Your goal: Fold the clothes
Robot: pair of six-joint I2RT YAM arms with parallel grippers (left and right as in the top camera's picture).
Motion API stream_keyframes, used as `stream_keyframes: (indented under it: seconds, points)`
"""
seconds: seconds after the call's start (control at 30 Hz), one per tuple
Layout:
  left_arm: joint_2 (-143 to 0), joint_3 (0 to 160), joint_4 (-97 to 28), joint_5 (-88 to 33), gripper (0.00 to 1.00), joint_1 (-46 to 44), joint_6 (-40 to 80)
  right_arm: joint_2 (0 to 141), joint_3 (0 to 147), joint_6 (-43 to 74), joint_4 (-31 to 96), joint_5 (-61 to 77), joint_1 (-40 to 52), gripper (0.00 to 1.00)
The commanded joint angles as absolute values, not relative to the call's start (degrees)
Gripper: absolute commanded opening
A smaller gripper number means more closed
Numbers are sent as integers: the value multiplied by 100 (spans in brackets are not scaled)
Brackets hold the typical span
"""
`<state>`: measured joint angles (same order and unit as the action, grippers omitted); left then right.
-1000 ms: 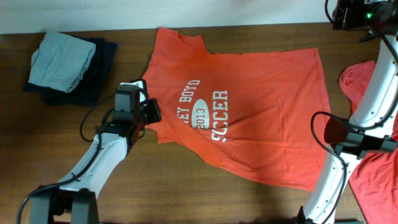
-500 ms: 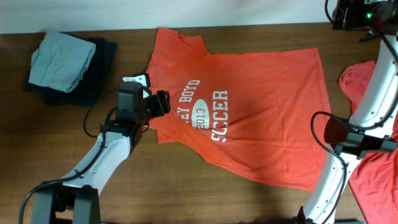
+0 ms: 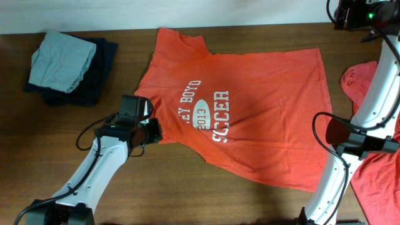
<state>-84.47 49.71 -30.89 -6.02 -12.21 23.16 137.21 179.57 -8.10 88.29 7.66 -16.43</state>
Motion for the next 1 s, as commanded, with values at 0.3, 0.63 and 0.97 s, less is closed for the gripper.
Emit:
stream_keyframes:
  seconds: [0.3,0.63,0.97]
  points:
    - [-8543,4965,-3050,283,0,-1772,2228,13740,17957,-810,8829,840,-1616,99]
    - [-9067,4965,-2941,283,0,-1789,2228,13740,17957,-810,8829,840,-1616,99]
    - [-9179,4965,-2897,283,0,-1789,2228,13740,17957,-810,8829,840,-1616,99]
